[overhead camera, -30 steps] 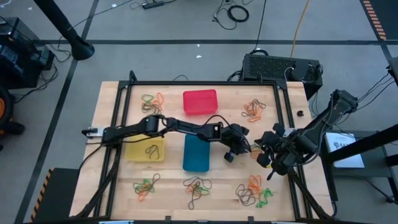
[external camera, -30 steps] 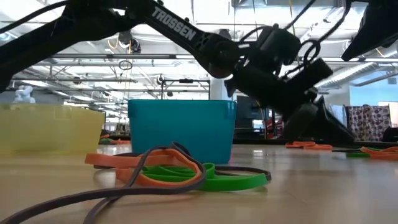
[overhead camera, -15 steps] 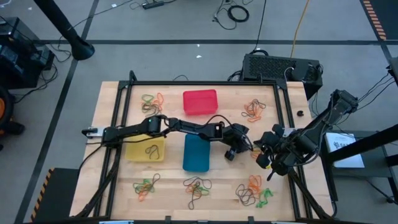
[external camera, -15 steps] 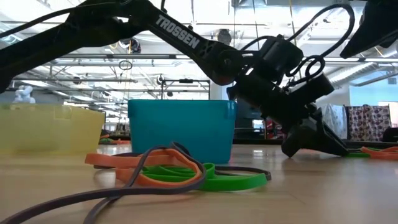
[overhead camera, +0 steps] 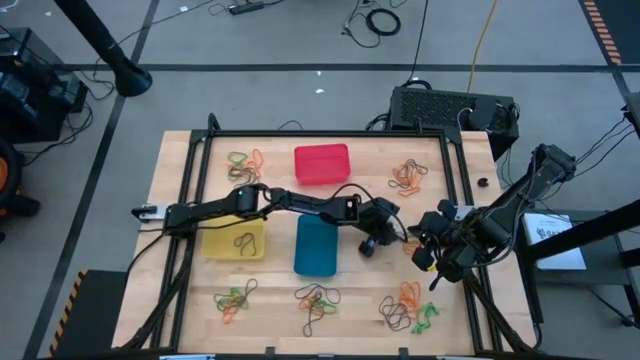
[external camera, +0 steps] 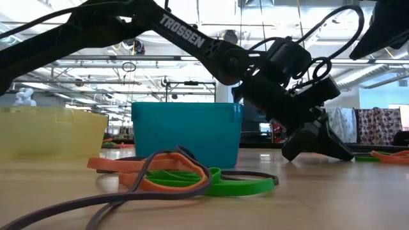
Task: Sort rubber bands into baskets
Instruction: Put the purple rubber band into the yellow bin
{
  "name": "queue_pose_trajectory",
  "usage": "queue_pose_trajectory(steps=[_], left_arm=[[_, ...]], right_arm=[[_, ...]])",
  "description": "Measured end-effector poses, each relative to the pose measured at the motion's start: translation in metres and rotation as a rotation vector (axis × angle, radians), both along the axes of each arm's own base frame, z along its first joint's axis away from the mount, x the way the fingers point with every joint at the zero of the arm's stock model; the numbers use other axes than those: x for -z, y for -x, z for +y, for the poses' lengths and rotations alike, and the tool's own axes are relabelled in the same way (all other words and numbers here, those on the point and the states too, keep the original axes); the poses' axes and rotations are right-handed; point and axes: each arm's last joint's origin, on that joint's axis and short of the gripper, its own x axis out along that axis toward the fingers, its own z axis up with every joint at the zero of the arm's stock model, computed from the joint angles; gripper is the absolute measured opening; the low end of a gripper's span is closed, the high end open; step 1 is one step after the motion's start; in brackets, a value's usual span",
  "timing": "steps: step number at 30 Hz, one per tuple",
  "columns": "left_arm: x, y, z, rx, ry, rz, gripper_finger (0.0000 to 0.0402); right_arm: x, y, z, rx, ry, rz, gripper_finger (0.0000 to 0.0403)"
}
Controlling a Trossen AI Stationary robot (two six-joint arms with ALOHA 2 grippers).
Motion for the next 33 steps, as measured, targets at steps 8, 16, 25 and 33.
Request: queue_pose_trajectory(steps=[8,16,25,33], left_arm=[[-0.022,0.002,-0.003,-0.003,-0.028,-0.018,0.0004],[-0.079,0.013,-0.006,-0.069,-0.147,-0.027,0.0003],[-0.146,0.048,0.001,-0.185,-0.312,0.089,0.0002],[-0.241,0.102,0.009,-0.285,-0.291,0.069,0.0002]], right_arm=[[-0.001,0.0,-0.001,-0.005,0.051,-0.02,0.0],[-0.007,0.0,-0.006,0.006,0.257,-0.12,0.0],[-0.007,0.0,-0.006,-0.036,0.267,-0.08,0.0],[-0.006,0.0,-0.005,-0.056,0.236,-0.052,0.0]])
